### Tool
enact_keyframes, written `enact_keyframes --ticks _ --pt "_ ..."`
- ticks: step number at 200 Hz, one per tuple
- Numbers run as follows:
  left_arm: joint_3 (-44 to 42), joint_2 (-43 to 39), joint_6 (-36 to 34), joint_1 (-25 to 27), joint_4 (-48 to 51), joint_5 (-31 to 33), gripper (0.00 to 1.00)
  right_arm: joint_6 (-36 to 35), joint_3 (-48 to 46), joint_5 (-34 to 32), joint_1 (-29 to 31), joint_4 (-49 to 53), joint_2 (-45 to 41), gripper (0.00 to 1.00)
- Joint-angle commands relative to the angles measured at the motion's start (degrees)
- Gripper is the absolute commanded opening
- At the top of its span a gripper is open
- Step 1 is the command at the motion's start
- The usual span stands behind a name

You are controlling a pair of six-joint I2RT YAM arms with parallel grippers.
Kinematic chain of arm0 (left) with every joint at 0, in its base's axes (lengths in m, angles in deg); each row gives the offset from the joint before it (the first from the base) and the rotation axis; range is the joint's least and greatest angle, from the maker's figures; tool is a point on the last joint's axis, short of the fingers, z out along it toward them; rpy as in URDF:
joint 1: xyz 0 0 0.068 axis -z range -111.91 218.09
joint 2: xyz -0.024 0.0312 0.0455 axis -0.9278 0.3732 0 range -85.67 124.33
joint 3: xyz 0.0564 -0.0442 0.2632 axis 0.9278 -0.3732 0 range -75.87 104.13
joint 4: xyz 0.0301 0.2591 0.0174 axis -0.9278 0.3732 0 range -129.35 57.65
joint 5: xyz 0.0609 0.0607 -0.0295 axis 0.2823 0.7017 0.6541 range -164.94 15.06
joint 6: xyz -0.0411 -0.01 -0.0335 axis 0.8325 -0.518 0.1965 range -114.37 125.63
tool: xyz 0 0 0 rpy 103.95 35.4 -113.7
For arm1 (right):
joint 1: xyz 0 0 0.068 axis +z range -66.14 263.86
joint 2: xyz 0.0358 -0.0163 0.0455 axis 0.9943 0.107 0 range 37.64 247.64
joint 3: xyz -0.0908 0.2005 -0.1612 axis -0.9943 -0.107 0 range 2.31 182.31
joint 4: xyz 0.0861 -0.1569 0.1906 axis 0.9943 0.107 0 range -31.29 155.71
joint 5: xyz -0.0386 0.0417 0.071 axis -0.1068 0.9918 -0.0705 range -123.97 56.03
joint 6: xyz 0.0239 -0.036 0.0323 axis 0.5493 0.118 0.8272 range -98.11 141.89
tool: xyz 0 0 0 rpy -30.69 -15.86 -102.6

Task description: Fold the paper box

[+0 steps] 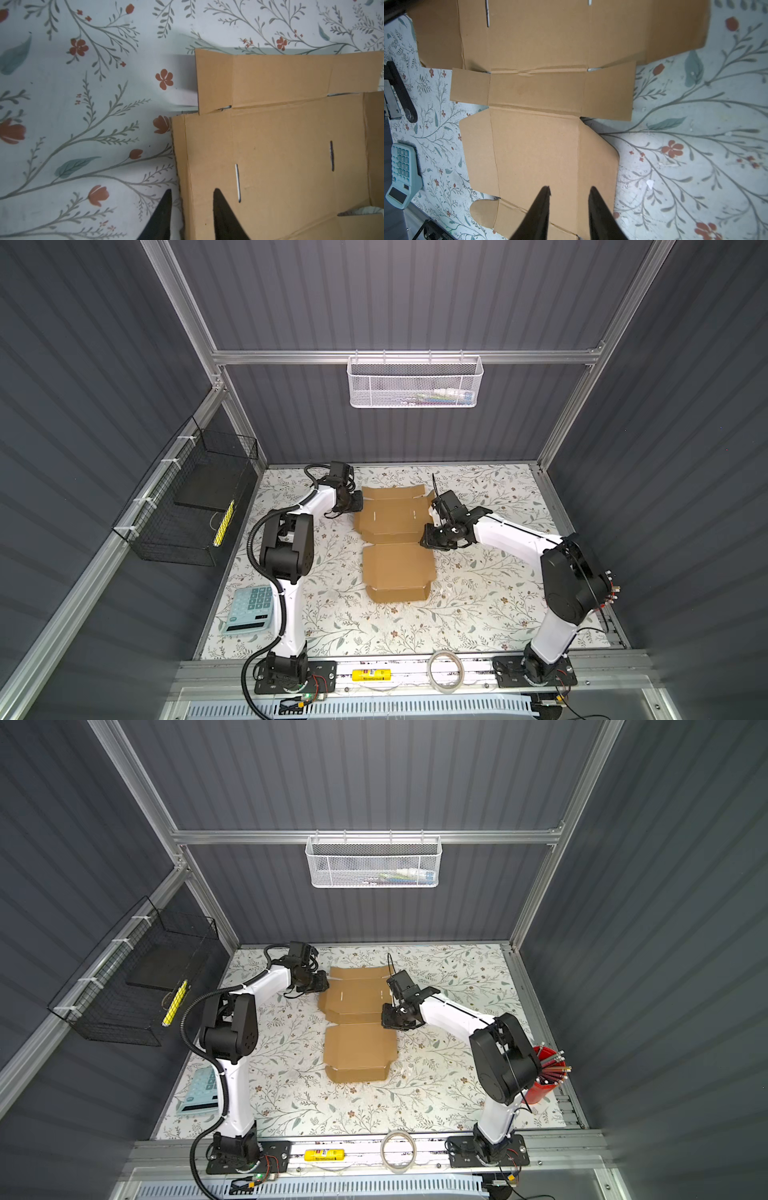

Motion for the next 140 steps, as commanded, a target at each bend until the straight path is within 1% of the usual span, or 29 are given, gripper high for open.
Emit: enact_keyframes --ticks 1,22,54,90,102,134,140 --pt "2.44 1.56 -0.48 0.21 1.31 -0.25 0.29 0.43 1.39 0.91 -0.21 -1.15 0.89 0.35" --pt "3.11 2.22 -0.35 0.21 0.95 0.21 0.25 0.69 1.35 1.26 -0.41 -1.61 0.95 0.35" --pt "4.13 3.12 -0.11 0.21 1.2 0.25 0.14 0.78 1.0 1.48 -0.69 -1.97 0.96 0.35" --pt "3.17 2.44 0.88 0.21 0.3 -0.28 0.02 1.37 0.43 1.57 -0.92 -2.88 0.57 0.36" --pt "2.69 1.91 1.06 0.21 -0.22 -0.54 0.0 1.57 0.48 1.96 -0.92 -3.03 0.56 0.36" --pt "1.83 0.69 1.41 0.17 -0.77 -0.58 0.0 2.27 0.3 2.35 -0.93 -3.04 -0.16 0.36" --pt "1.54 0.34 1.62 0.13 -1.05 -0.66 0.0 2.51 0.31 2.51 -0.95 -4.64 -0.34 0.36"
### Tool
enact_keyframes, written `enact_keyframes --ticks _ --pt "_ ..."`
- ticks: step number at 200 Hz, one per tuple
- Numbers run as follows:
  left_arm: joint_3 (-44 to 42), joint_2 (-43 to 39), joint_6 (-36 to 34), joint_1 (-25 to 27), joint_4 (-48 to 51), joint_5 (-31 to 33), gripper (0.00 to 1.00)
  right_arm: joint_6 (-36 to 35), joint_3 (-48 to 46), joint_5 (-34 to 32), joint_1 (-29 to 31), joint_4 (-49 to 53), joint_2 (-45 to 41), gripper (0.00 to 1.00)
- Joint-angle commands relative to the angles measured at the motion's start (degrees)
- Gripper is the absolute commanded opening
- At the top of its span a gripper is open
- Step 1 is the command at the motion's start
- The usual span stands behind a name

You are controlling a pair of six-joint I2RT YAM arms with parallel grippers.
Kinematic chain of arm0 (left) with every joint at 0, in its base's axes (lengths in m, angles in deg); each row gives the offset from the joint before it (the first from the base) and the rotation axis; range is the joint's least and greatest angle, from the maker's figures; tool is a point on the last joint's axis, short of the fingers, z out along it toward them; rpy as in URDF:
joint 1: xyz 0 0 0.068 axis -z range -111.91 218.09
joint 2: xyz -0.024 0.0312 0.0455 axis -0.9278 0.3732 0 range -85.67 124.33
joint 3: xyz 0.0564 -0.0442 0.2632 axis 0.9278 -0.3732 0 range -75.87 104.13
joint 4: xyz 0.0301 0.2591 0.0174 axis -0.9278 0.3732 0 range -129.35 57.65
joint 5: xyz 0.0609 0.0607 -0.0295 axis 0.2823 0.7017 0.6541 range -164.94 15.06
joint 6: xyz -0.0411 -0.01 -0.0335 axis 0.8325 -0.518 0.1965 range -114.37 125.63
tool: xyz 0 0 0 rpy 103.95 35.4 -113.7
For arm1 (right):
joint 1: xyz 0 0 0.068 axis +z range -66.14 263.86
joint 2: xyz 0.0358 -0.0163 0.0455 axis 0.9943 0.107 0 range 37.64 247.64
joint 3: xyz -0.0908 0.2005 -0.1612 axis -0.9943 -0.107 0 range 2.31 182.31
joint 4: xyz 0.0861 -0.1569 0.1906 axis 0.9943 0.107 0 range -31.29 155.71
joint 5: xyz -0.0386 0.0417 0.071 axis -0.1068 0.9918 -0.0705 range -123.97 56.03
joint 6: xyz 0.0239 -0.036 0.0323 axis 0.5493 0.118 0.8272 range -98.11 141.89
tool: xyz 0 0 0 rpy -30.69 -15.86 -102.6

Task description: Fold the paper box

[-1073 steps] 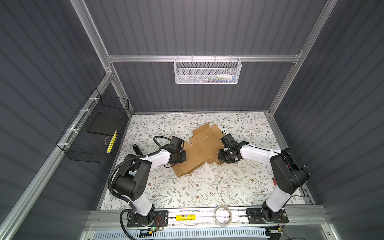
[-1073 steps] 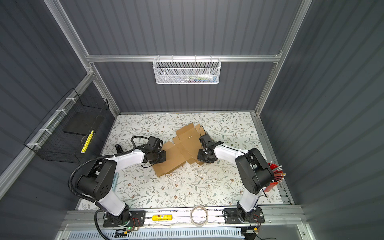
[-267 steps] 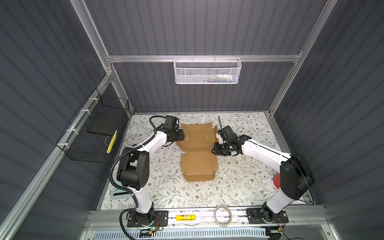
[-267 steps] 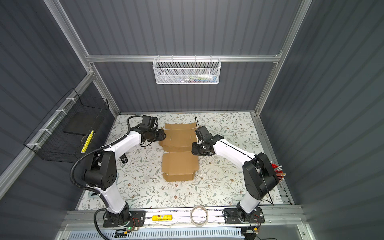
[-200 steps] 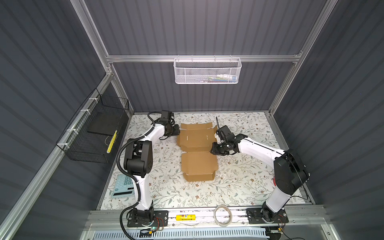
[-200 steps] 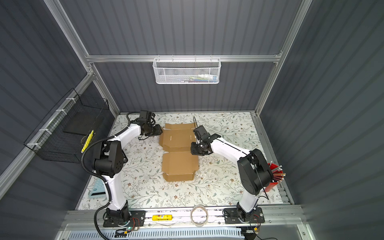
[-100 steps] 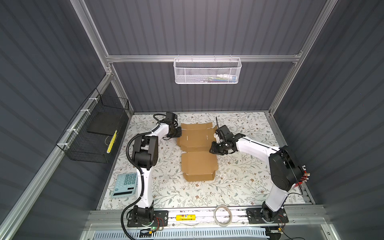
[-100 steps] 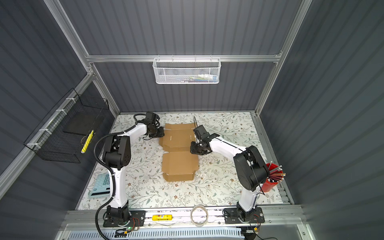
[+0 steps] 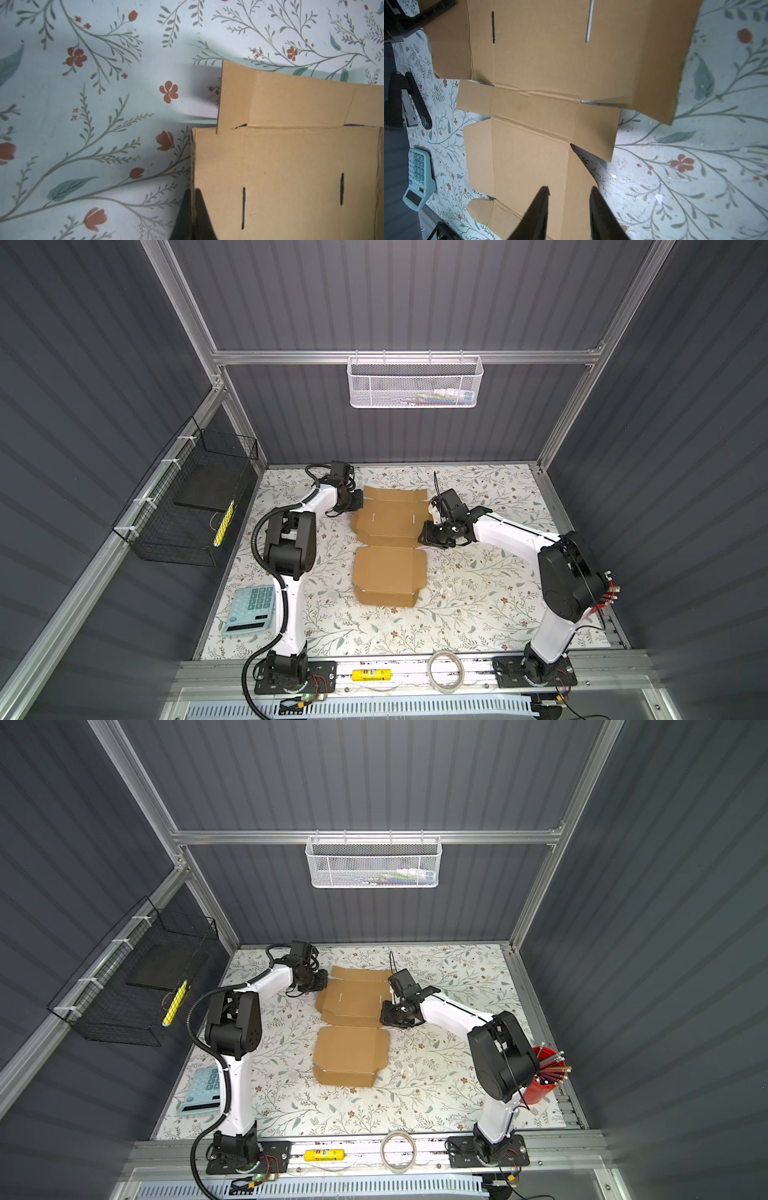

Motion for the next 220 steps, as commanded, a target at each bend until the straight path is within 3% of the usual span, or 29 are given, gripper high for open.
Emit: enact_keyframes --ticks 1,33,87,153,220 --pt "-1.11 -1.76 0.9 0.13 -0.85 -0.67 0.0 1.22 0.27 0.78 -0.19 -2.04 -1.05 0.37" --pt "-4.08 -4.86 2.49 0.12 -3.6 -1.11 0.0 2.75 0.3 0.83 -0.19 -2.59 -2.36 0.39" --pt "-16.74 -14.64 8.42 0.12 -16.43 -0.16 0.0 11.06 0.08 -1.61 0.4 -4.12 -3.64 0.42" --pt "-32.85 -25.71 12.6 0.12 -31.39 1.96 0.0 28.9 -3.53 -2.5 1.05 -18.51 -6.3 0.44" --pt "-45.36 -34.23 11.76 0.21 -43.43 3.17 0.0 43.66 1.68 -1.02 1.05 -24.72 -0.62 0.45"
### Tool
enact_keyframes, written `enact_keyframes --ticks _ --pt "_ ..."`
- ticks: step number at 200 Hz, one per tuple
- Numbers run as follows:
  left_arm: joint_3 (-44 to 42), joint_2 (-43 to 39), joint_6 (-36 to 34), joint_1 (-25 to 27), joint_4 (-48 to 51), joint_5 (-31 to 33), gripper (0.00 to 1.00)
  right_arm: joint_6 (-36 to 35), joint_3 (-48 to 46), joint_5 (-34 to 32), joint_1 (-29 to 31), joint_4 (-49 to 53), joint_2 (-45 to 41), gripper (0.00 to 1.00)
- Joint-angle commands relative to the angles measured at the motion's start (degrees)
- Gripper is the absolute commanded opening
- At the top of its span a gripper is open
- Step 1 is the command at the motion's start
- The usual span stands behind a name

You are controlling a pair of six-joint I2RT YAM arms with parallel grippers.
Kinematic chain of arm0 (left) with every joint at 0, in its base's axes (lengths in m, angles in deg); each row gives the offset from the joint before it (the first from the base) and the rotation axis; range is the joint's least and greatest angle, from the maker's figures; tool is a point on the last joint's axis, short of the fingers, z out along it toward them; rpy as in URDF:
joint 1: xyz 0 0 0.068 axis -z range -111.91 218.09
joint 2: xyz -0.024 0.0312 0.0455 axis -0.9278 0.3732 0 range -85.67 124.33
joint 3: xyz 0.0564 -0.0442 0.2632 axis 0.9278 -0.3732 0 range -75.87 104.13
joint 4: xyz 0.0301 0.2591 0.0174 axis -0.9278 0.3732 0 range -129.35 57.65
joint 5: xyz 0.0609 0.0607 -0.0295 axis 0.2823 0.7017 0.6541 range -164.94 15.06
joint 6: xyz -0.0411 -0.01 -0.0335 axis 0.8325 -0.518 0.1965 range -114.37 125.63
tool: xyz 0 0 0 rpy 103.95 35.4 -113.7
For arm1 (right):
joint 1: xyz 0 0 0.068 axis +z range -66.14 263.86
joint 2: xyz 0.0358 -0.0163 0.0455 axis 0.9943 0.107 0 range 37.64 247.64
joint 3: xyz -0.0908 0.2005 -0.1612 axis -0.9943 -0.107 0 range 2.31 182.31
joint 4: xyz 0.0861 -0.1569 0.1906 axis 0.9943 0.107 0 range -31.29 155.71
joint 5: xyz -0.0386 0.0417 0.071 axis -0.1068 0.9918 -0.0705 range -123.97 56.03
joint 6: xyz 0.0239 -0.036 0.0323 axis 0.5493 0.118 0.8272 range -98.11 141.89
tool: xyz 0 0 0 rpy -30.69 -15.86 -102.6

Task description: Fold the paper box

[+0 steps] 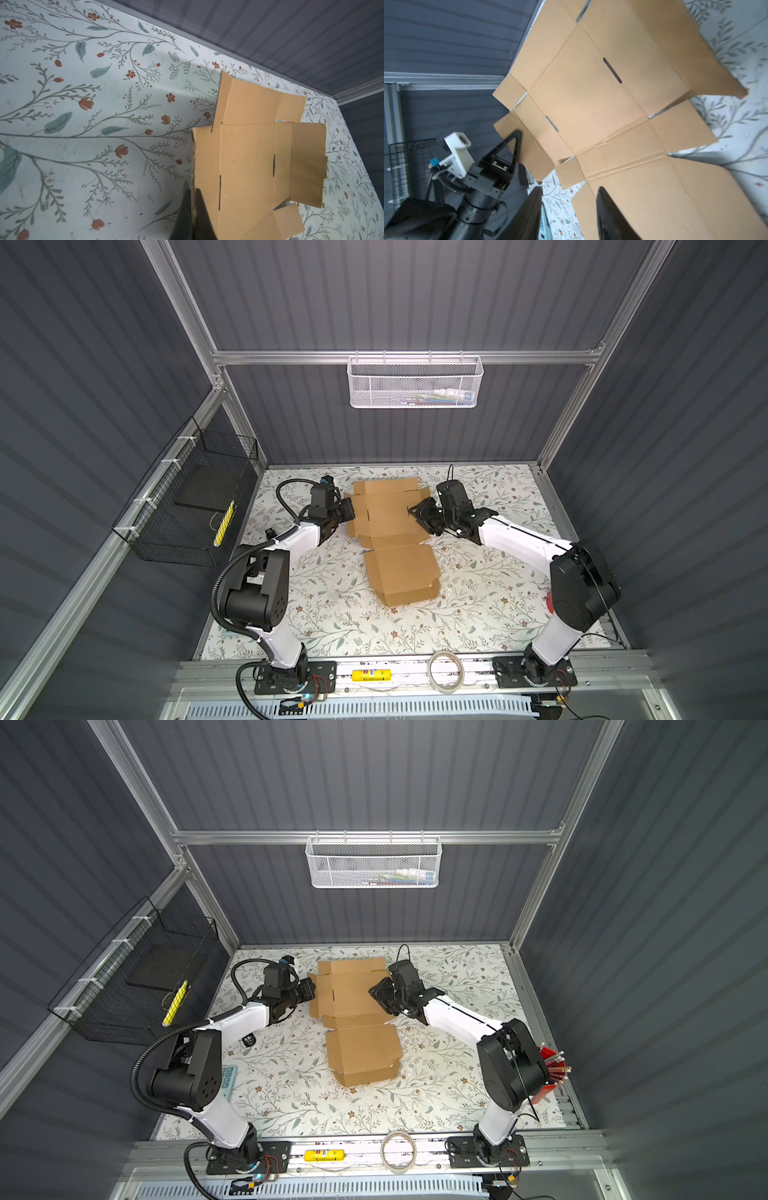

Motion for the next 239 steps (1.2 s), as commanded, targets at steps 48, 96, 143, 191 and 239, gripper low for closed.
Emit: enact_keyframes --ticks 48,96,143,191,239 --pt "-10.09 -7.13 -2.03 0.39 -13.94 0.02 0.0 10.37 6.89 0.6 0.27 -3.17 5.39 0.51" --pt "-14.65 -9.72 -3.95 0.98 -20.38 -1.38 0.0 11.97 10.65 0.31 0.2 -1.29 7.44 0.52" --pt "-18.29 -12.05 -7.59 2.56 -25.24 -1.5 0.0 12.69 15.31 0.69 -0.43 0.71 10.13 0.58" --pt "-21.22 -13.69 -10.91 4.27 -29.5 -1.06 0.0 14.66 17.63 -0.93 -1.15 2.03 10.69 0.62" --pt "-23.97 -14.39 -15.21 7.34 -34.53 0.95 0.0 17.98 18.07 -1.35 -2.32 1.69 10.95 0.64"
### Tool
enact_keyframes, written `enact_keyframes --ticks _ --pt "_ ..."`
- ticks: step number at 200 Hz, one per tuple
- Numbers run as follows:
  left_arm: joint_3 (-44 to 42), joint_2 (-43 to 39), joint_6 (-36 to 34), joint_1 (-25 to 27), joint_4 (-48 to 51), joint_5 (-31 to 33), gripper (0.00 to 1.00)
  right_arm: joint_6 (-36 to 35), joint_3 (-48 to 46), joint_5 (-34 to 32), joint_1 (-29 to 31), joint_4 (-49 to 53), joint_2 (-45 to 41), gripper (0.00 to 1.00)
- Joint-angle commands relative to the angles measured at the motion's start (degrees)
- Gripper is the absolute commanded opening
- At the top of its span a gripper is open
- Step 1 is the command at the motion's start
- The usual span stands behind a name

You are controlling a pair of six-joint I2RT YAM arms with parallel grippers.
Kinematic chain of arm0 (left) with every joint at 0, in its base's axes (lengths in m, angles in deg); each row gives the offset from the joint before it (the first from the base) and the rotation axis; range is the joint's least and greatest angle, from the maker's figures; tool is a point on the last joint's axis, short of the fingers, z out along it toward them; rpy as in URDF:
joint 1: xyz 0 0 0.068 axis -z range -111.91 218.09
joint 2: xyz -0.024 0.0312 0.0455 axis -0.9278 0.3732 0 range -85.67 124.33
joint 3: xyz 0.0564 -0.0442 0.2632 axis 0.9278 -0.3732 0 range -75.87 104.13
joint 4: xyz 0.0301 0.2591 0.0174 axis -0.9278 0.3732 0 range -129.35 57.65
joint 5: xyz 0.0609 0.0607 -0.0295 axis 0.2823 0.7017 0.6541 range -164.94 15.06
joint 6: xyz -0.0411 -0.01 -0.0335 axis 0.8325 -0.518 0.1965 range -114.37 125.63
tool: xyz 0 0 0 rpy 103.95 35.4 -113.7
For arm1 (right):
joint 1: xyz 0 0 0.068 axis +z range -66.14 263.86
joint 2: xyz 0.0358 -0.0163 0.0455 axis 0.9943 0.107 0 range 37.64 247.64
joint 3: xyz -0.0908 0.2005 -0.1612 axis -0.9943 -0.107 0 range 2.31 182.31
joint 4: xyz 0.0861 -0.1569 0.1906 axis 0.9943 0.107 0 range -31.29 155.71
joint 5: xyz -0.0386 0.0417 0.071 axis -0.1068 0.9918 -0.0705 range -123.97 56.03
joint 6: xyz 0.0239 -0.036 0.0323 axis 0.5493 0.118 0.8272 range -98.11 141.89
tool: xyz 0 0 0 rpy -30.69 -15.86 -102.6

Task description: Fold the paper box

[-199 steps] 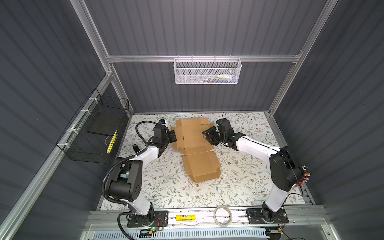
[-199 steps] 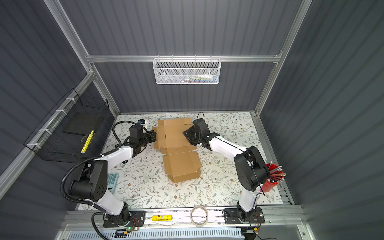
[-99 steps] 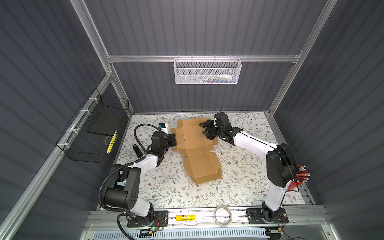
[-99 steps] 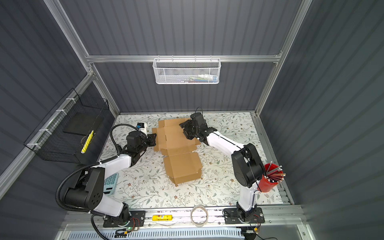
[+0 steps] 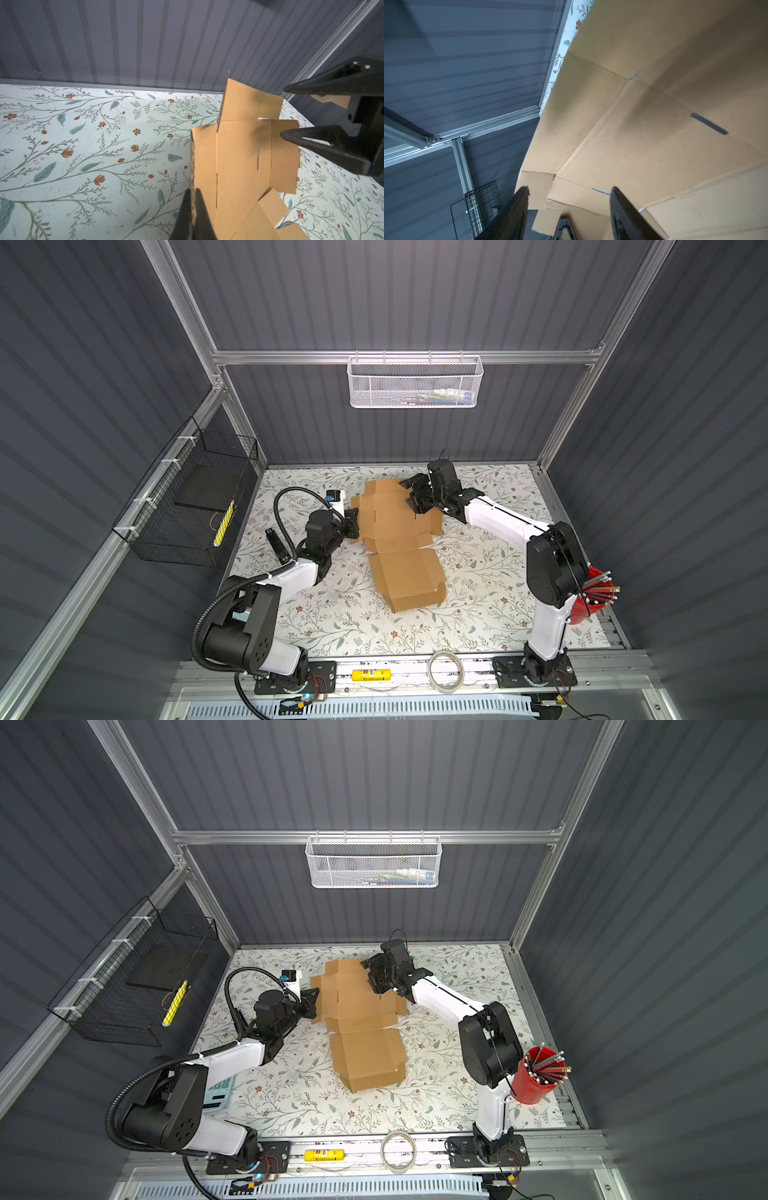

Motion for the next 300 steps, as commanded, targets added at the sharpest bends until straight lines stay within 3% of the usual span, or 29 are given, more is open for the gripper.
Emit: enact_keyframes --ticks 1,135,300 --pt "-2.19 -1.88 -4.4 1.72 -5.57 1.34 0.0 2.69 1.61 -1.19 -0.66 0.68 0.22 0.64" --pt "-6.3 -0.63 -4.93 3.83 -17.53 4.16 0.0 6.0 0.82 -1.75 -1.38 0.1 0.31 0.64" --pt "-6.31 -1.49 -3.72 4.22 -17.87 3.58 0.0 6.44 -2.26 -1.65 -1.44 -2.77 -1.0 0.41"
